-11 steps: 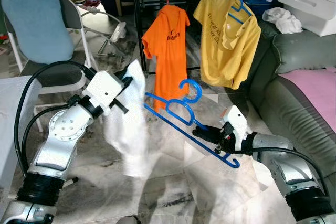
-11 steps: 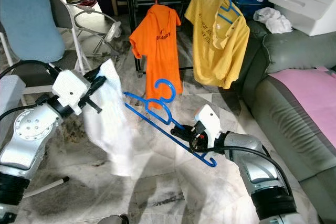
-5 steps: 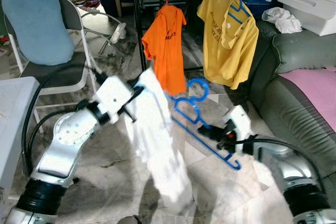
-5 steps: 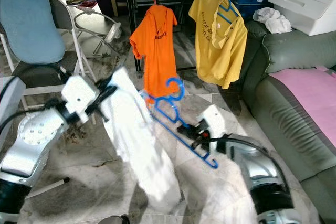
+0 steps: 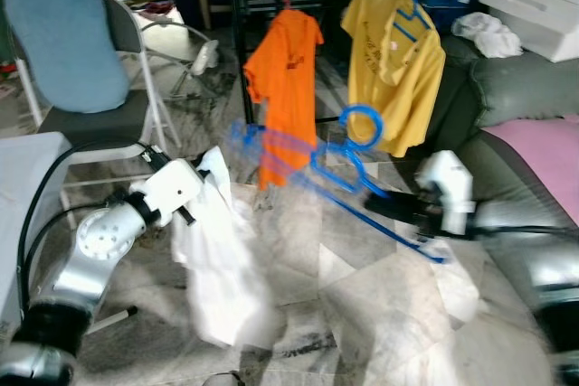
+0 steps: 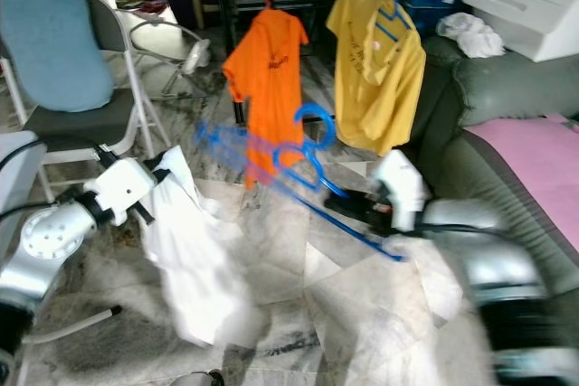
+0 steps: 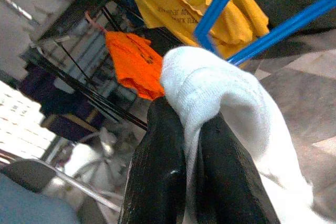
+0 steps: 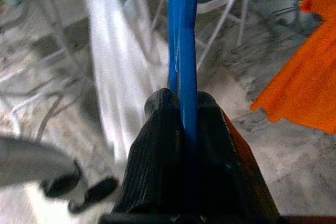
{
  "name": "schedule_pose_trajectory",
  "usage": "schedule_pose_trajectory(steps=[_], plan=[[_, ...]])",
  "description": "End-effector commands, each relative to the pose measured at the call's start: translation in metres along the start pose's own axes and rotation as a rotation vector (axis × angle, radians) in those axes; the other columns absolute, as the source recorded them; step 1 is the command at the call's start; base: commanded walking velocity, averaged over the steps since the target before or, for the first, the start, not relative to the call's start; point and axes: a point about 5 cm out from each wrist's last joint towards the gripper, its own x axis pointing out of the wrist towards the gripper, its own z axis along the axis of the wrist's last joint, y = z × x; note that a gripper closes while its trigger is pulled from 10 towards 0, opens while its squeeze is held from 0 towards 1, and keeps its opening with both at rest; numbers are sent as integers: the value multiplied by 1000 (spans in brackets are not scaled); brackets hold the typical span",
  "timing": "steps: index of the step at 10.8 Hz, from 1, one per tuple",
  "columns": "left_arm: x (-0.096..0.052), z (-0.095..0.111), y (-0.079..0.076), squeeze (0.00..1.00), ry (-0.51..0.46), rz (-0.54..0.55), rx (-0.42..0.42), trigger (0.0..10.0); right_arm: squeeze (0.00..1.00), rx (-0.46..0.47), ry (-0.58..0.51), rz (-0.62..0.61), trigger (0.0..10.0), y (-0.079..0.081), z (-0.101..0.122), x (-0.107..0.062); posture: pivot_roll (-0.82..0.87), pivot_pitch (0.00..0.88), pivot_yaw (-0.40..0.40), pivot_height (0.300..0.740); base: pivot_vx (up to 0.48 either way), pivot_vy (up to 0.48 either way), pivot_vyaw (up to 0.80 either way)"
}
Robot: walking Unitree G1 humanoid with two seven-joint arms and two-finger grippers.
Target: Hang hanger
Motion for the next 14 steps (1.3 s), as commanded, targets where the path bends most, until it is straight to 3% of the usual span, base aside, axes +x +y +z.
schedule_pose_trajectory(steps=[1, 4, 7, 8, 11, 12, 14], plan=[[4, 10, 7, 0, -49, -6, 60, 10000, 0, -11, -1, 75, 10000, 3, 9, -5, -30, 78, 15, 740, 0, 0, 0], [7, 6, 2, 0, -63, -55, 107, 10000, 0, -48, 74, 148, 10000, 1, 12, -17, -34, 72, 19, 740, 0, 0, 0], [7, 8, 4, 0, -76, -61, 121, 10000, 0, -54, 119, 231, 10000, 11, 5, -15, -28, 69, 20, 740, 0, 0, 0], [5, 2, 7, 0, -54, -53, 120, 10000, 0, -65, 141, 234, 10000, 10, 2, -16, -26, 67, 18, 740, 0, 0, 0], [6, 17, 7, 0, -125, -82, 119, 10000, 0, -108, 176, 185, 10000, 2, -3, -14, -26, 69, 13, 740, 0, 0, 0], [3, 26, 8, 0, -162, -93, 113, 10000, 0, -128, 168, 153, 10000, -2, -2, -11, -25, 70, 11, 740, 0, 0, 0], [-9, 18, 9, 0, -129, -96, 119, 10000, 0, -140, 129, 148, 10000, -5, 5, -11, -16, 72, 11, 740, 0, 0, 0]])
